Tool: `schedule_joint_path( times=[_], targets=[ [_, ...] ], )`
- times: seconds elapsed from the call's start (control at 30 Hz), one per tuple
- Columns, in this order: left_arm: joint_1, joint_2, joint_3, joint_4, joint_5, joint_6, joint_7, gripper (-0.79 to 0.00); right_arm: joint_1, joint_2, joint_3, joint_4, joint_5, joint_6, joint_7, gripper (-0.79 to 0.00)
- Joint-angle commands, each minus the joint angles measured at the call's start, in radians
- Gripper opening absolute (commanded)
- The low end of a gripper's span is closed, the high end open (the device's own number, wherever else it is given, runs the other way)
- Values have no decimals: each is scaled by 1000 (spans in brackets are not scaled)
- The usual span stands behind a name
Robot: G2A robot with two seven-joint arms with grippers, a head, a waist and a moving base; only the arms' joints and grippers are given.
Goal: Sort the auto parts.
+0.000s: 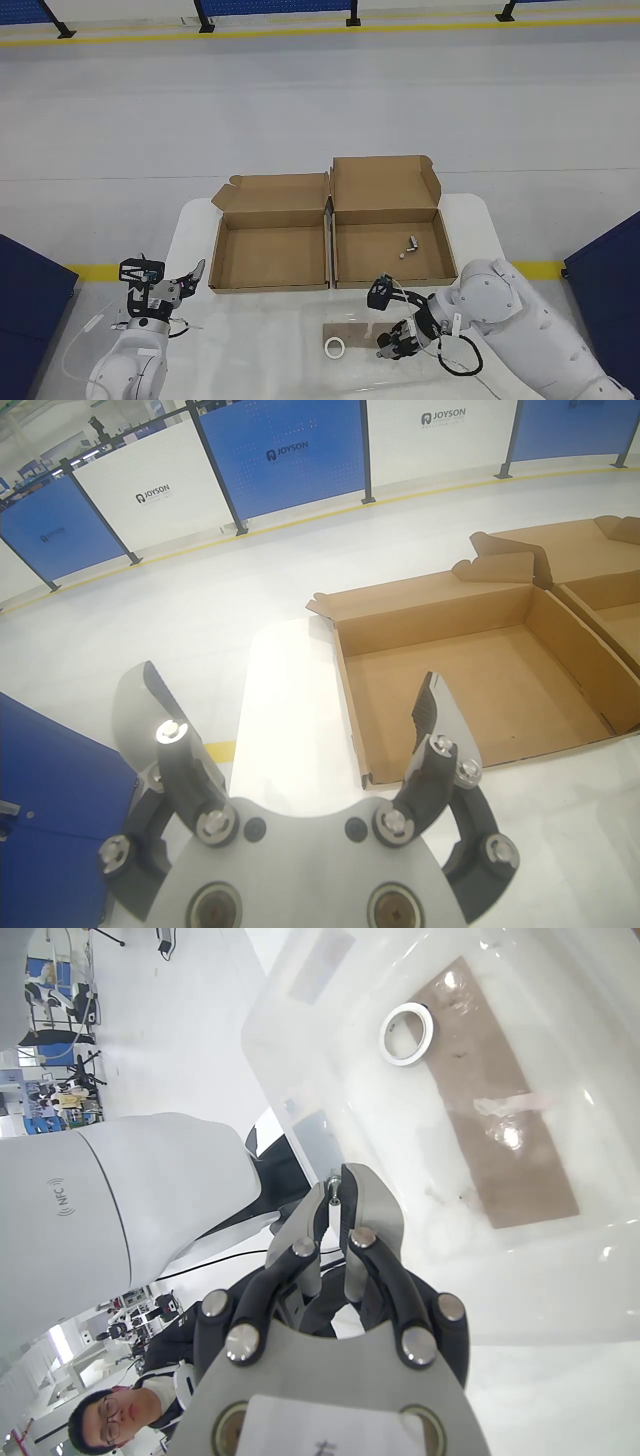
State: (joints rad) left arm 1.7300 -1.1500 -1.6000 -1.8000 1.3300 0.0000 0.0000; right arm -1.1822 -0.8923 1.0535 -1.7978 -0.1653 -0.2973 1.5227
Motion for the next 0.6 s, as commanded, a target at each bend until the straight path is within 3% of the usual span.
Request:
schedule_joint_path(
  times=[0.0, 0.3, 0.57],
  targets=[
    [0, 0, 0, 0, 0, 0, 0, 0, -5, 1, 10, 9, 5, 7, -26, -785],
    [0, 0, 0, 0, 0, 0, 0, 0, -62, 57, 126, 32, 415, 13, 13, -785],
    [0, 0, 0, 0, 0, 0, 0, 0, -72, 115, 139, 43, 747, 13, 13, -785]
  ],
)
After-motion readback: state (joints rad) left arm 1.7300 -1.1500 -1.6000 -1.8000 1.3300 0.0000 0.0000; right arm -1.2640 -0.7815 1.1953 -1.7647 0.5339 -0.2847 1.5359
